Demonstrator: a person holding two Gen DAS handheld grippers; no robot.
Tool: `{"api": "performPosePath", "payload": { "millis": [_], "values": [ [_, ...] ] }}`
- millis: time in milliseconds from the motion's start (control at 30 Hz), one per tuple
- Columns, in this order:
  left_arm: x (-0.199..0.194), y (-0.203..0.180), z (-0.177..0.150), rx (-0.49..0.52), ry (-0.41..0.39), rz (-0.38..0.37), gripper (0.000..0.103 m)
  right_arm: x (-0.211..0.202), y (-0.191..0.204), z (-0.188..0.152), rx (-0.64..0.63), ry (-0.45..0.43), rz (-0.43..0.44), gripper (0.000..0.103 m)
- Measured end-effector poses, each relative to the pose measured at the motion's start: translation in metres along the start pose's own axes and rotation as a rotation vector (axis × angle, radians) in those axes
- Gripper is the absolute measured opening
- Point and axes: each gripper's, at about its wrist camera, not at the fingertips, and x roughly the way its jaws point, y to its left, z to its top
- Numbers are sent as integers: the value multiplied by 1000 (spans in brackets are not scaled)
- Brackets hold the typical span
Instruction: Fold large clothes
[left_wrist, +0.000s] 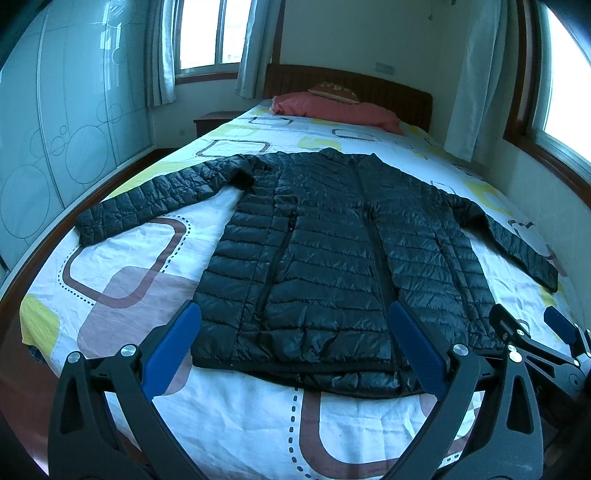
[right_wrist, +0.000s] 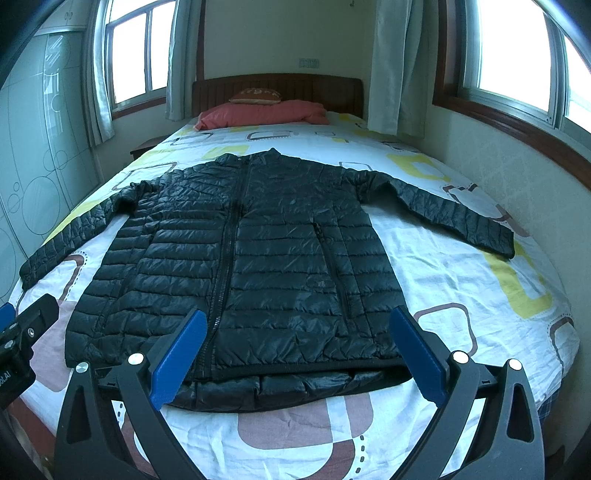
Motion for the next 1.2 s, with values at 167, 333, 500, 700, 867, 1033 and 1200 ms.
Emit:
{"api": "performPosePath", "payload": {
  "millis": [167, 333, 500, 700, 867, 1033, 1200],
  "values": [
    [0, 0, 0, 0, 0, 0, 101, 0, 0, 0, 1, 0, 0, 98],
    [0, 0, 1, 0, 1, 1, 101, 0, -1, 0, 0, 0, 0, 98],
    [0, 0, 0, 1, 1, 1, 101, 0, -1, 1, 1, 1, 0, 98],
    [0, -1, 0, 2, 1, 2, 101, 1, 0, 1, 0, 1, 0, 98],
    [1, -2, 0, 3, 1, 3, 101, 1, 0, 1, 0, 1, -1, 98],
    [1, -2, -1, 4, 5, 2, 101, 1, 0, 1, 1, 2, 0, 98],
    [1, -2, -1, 5, 4, 3, 101, 2, 0, 1, 1, 2, 1, 98]
  ]
}}
